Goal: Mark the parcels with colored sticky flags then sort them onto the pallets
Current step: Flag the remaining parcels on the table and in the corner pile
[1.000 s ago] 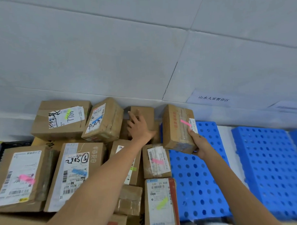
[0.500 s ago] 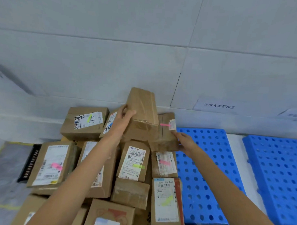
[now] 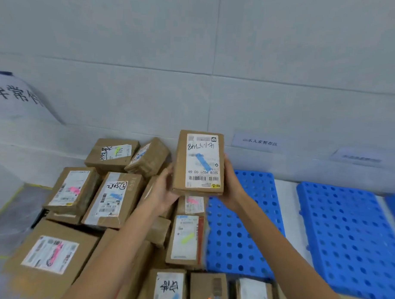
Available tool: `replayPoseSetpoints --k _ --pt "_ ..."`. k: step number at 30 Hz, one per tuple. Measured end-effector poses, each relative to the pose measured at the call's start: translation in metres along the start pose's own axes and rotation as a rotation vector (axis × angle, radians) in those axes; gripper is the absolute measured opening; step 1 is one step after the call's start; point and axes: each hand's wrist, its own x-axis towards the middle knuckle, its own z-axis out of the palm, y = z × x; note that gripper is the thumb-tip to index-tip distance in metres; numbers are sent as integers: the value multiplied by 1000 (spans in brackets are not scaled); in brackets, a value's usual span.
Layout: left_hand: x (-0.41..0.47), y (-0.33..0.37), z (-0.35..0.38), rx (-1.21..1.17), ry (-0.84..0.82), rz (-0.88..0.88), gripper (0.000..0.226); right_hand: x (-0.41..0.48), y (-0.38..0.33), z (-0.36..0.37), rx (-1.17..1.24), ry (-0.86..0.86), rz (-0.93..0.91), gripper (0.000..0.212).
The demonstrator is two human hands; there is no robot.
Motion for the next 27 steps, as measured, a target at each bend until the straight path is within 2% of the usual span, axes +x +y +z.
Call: replayPoseSetpoints --k 3,5,7,9,11,13,16,20,23,25,27 --pt "-15 -24 28 318 79 109 28 -31 2 -33 -116 -65 -3 69" --pt "-20 -41 38 442 128 121 30 -47 3 -53 -178 -98 32 69" --pt "-26 -57 42 555 206 117 34 -57 4 -67 -239 -68 63 67" --pt "-34 -69 46 623 243 106 36 -60 6 -73 -258 44 70 62" --pt "-42 -74 53 634 248 100 33 -56 13 -77 -235 130 63 58" --pt "-43 -73 54 604 257 70 31 -51 19 -75 -187 143 73 58" --pt "-35 -59 46 604 251 39 41 -42 18 -67 -174 63 136 58" --pt "-10 -18 24 501 228 60 39 -15 -1 -41 -351 1 193 51" --pt "21 30 3 401 243 42 34 29 -12 -7 -421 150 166 52" --pt "42 56 -8 421 231 46 39 62 -15 16 -431 247 176 53" --pt "63 73 -22 495 207 24 32 96 -15 33 -449 268 179 56"
